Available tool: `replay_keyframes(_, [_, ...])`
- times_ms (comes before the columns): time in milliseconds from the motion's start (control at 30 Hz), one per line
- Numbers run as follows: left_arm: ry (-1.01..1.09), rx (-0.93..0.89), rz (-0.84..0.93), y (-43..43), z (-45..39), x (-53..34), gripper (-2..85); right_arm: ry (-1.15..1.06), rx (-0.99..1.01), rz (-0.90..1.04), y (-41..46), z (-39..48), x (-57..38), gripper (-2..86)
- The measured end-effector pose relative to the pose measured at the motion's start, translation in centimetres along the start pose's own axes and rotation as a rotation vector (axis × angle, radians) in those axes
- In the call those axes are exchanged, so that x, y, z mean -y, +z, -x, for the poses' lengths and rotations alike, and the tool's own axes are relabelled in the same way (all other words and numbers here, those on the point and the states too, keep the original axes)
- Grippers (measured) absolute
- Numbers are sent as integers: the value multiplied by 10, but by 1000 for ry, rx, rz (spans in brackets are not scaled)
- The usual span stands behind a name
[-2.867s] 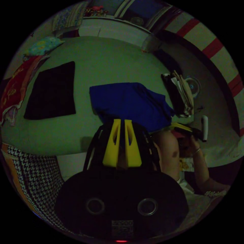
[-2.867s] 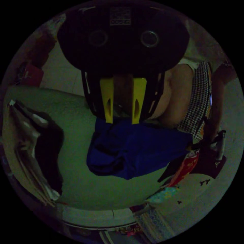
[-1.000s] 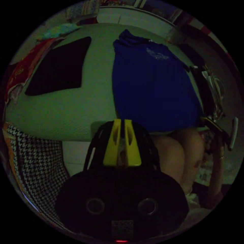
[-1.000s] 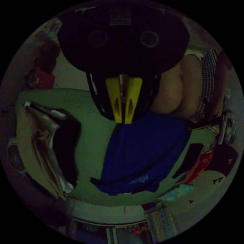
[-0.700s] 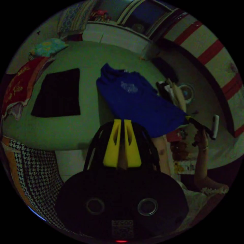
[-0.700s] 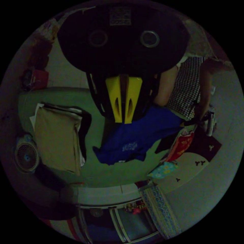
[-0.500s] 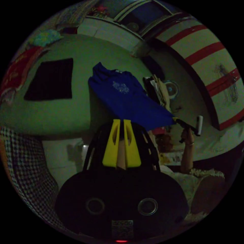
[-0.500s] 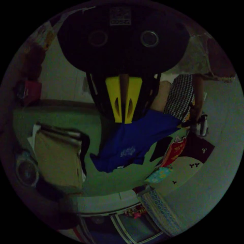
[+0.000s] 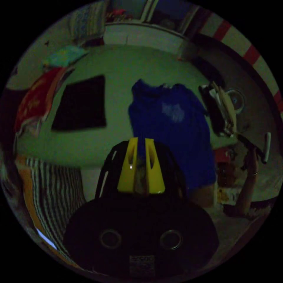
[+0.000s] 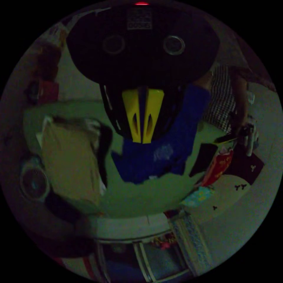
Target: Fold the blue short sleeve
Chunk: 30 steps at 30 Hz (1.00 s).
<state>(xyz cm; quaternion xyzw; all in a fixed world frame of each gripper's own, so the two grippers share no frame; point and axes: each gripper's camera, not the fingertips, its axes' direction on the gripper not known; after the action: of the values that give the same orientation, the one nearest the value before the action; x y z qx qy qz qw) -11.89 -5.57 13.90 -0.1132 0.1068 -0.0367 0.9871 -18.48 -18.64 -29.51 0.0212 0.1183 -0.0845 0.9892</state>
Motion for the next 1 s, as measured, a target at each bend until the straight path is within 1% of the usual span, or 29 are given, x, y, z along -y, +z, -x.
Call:
replay_keyframes(100, [6, -3, -64, 28, -18, 59, 93, -26, 34, -69, 51, 27, 59, -10])
replay_keyframes(167, [-7, 10, -55, 49, -22, 86, 108, -22, 3, -69, 88, 37, 88, -10])
replay_keyframes(233, [-34, 16, -22, 72, -18, 103, 115, -29, -60, -19, 143, 43, 115, -10])
replay_keyframes(267, [-65, 9, -11, 86, -13, 110, 116, -36, -70, -1, 156, 44, 119, -10])
replay_keyframes(333, [-66, -15, -14, 106, -9, 114, 116, -62, -97, 62, 206, 44, 127, -10])
replay_keyframes(367, [-53, -11, -2, 120, -8, 113, 115, -68, -100, 73, 218, 43, 127, -10])
replay_keyframes(433, [-72, -15, 55, 139, -7, 111, 114, 20, -86, 209, 255, 37, 130, -10])
replay_keyframes(467, [-70, -25, 83, 148, -8, 112, 112, 32, -60, 214, 259, 37, 132, -10])
replay_keyframes(500, [-57, -12, 83, 152, -11, 118, 112, 13, 18, 195, 266, 40, 136, -10])
replay_keyframes(533, [-50, -1, 70, 153, -13, 122, 112, -12, 72, 187, 272, 45, 142, -10])
replay_keyframes(567, [-33, 11, 44, 156, -17, 129, 112, -23, 80, 188, 275, 47, 145, -10])
replay_keyframes(633, [0, 3, 33, 161, -24, 137, 114, -78, 18, 200, 289, 54, 153, -10])
replay_keyframes(733, [36, 8, 27, 175, -35, 149, 122, -90, -56, 238, 311, 50, 160, -10])
replay_keyframes(867, [38, 10, 77, 201, -42, 168, 135, -67, -12, 254, 334, 41, 176, -10])
replay_keyframes(1000, [-22, 53, 61, 214, -46, 187, 110, -67, 34, 265, 358, 37, 193, -10])
